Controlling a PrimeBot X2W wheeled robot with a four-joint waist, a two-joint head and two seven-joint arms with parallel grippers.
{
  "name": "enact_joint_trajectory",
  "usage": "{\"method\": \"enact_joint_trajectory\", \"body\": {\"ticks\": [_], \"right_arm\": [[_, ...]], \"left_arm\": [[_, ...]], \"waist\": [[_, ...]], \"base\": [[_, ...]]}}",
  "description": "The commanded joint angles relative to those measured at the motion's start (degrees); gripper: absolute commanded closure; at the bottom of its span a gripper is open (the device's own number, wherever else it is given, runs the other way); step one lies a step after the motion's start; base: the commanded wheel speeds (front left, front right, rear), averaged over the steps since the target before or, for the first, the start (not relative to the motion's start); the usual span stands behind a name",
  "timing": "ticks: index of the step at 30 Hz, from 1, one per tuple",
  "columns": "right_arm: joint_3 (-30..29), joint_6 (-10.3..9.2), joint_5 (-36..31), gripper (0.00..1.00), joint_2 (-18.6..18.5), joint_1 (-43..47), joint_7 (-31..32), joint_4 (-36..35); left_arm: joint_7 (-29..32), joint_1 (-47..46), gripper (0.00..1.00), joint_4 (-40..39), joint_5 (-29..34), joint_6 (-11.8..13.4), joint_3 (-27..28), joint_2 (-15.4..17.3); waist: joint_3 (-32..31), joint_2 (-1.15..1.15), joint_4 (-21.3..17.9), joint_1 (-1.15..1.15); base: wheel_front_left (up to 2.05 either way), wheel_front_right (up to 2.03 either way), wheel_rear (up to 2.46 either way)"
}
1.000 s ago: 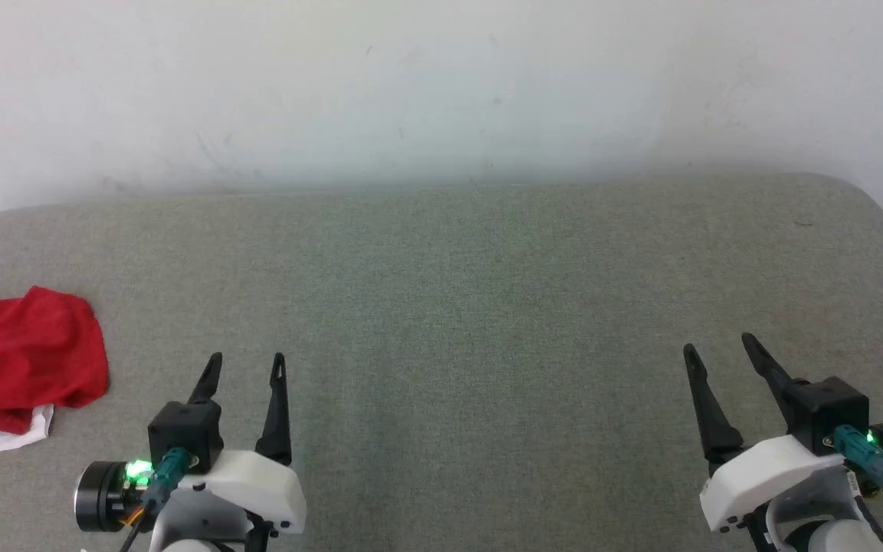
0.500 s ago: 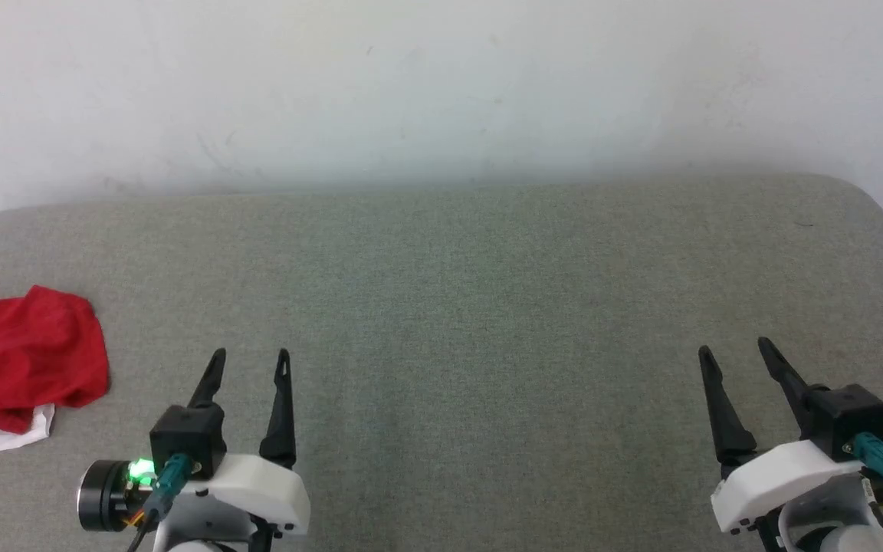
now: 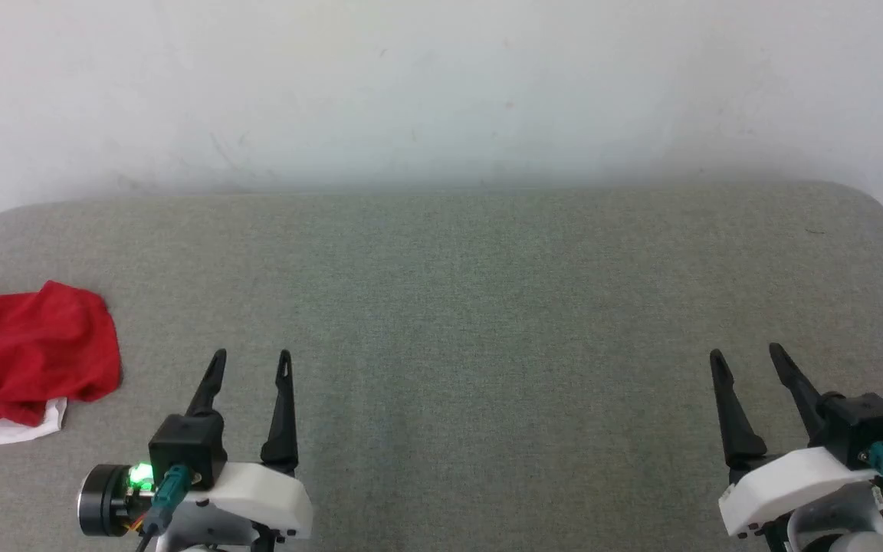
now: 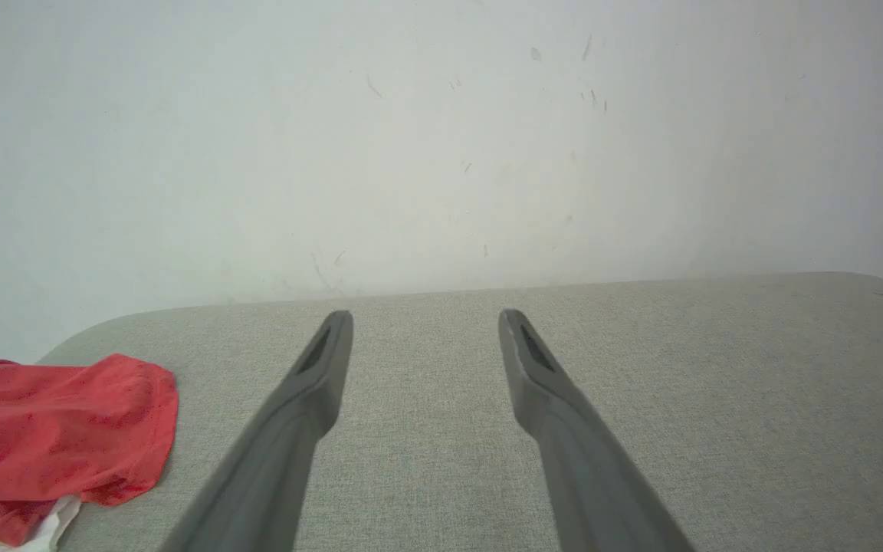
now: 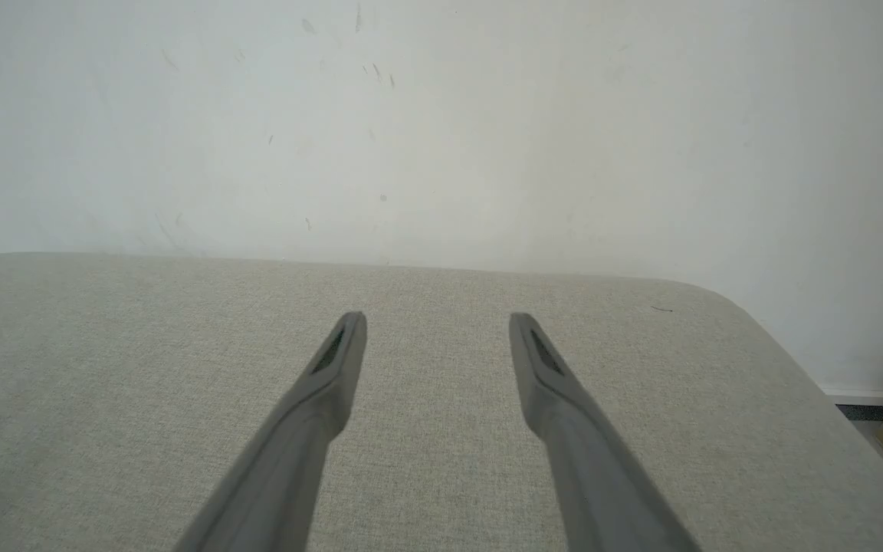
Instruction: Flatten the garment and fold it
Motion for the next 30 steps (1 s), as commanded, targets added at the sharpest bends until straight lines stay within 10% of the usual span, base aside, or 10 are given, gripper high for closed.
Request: {"method": "enact_joint_trajectory", "body": {"ticks": [1,30], "right_arm": [[-0.16,-0.02,0.41,0.0,0.05,0.79,-0.64,0.25],[0.2,-0.03,0.76,0.0,0.1,1.69,-4.1,1.33]], "left_arm": [[-0.48,0.66,0.0,-0.42,-0.51,0.54,-0.16,-0.04],[-3.96,2.36,0.0,-2.42,-1.22,2.09,-0.87,-0.07]], "waist": [[-0.14,0.0,0.21,0.0],[0.0,0.0,9.21,0.0]], "base": [[0.0,0.0,0.0],[0.0,0.0,0.0]]}}
